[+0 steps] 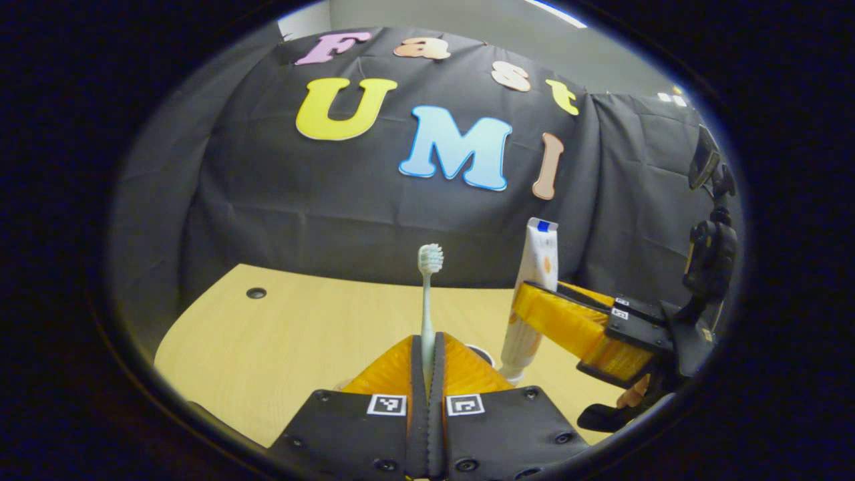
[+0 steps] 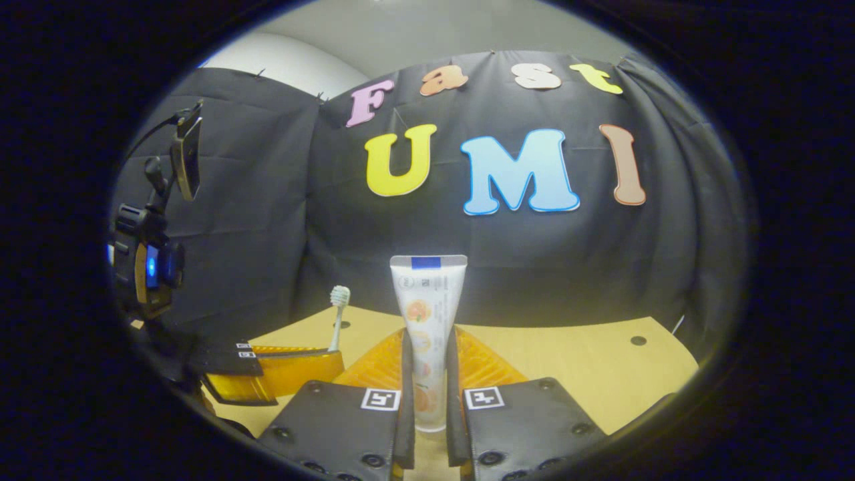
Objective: Put the toothbrush and toothpaste on the desktop into the cup, then pick up the cup and place it on the coaster on the desktop.
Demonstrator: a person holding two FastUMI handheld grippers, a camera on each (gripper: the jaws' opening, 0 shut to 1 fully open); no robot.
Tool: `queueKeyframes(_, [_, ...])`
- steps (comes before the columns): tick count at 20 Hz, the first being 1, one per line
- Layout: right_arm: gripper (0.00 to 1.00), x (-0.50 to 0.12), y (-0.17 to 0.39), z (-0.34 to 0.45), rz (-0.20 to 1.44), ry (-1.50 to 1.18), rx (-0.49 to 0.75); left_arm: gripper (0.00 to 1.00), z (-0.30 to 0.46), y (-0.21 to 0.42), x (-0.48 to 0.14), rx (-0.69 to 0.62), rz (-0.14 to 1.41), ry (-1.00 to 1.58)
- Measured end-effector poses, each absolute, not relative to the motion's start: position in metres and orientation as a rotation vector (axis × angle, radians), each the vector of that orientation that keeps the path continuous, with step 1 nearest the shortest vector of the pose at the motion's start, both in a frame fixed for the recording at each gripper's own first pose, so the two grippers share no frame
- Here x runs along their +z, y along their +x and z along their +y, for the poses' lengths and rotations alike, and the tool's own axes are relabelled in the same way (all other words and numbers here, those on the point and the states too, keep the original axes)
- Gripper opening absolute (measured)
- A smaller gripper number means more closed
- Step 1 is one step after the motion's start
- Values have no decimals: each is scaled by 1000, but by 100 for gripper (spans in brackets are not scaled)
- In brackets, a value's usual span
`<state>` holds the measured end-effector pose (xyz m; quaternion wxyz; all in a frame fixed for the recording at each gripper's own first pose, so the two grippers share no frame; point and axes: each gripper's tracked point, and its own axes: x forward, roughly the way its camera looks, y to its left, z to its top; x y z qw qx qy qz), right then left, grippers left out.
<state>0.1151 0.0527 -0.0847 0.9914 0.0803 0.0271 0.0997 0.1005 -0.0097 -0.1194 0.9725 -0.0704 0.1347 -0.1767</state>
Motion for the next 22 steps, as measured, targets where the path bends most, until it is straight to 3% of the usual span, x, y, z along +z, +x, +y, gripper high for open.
queueKeyframes(6, [22, -102, 154, 47, 32, 191, 178, 7, -20, 109, -91, -378, 181, -177])
queueKeyframes(16, [23, -194, 167, 60, 243, 219, 169, 7, -15, 120, -91, -361, 186, -179])
queueKeyframes(22, [46, -205, 154, 63, 296, 197, 187, 7, -20, 124, -96, -373, 210, -187])
